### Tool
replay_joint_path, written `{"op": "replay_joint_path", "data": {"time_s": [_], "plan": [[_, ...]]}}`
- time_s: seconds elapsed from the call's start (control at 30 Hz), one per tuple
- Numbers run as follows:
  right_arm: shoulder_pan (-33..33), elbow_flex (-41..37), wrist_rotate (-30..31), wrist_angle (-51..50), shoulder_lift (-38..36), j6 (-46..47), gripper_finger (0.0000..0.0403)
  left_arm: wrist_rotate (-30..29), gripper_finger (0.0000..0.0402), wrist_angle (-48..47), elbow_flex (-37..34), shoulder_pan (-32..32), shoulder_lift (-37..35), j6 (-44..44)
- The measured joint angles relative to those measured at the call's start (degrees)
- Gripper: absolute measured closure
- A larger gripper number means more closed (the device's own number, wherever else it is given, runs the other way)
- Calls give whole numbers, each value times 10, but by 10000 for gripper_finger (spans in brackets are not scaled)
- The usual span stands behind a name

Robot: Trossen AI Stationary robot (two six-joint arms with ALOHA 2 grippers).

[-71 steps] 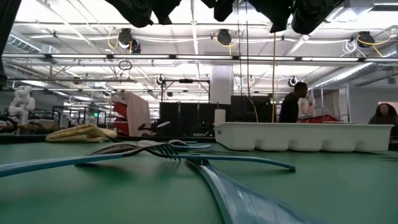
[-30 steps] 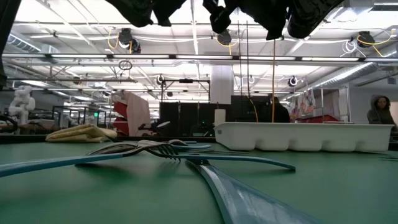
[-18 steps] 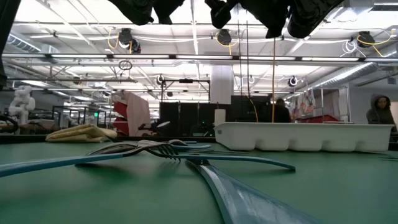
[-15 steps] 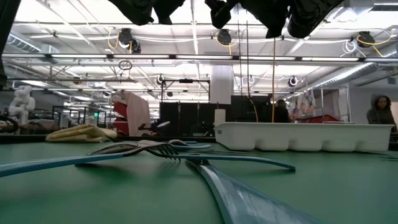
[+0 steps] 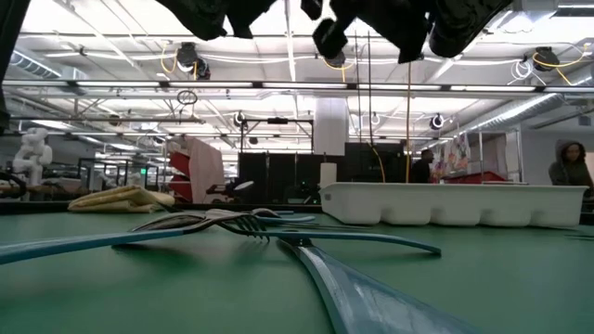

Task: Sort silverware
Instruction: Put the blue fork into the silverware organizer

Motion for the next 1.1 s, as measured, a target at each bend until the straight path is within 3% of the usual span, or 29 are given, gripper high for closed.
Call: {"op": "replay_joint_path", "data": {"time_s": [0.27, 0.4, 0.53, 0.67, 0.77, 0.97, 1.1], "plan": [[-80, 0, -7, -228, -9, -35, 270, -34, 399, -45, 0, 49, 2, -28], [-134, 0, -46, -423, -49, -108, 267, -47, 400, -112, 0, 77, 2, -15], [-197, 0, -47, -640, -120, -191, 266, -83, 400, -209, 0, 95, 3, 12], [-241, 0, 30, -828, -212, -279, 266, -170, 400, -331, 0, 86, 4, 108], [-258, 0, 118, -910, -282, -297, 266, -224, 400, -378, 0, 64, 20, 166], [-259, 0, 261, -952, -394, -287, 266, -280, 400, -345, -1, 28, 85, 184], [-259, 0, 307, -957, -446, -282, 266, -300, 401, -336, -1, 14, 132, 218]]}}
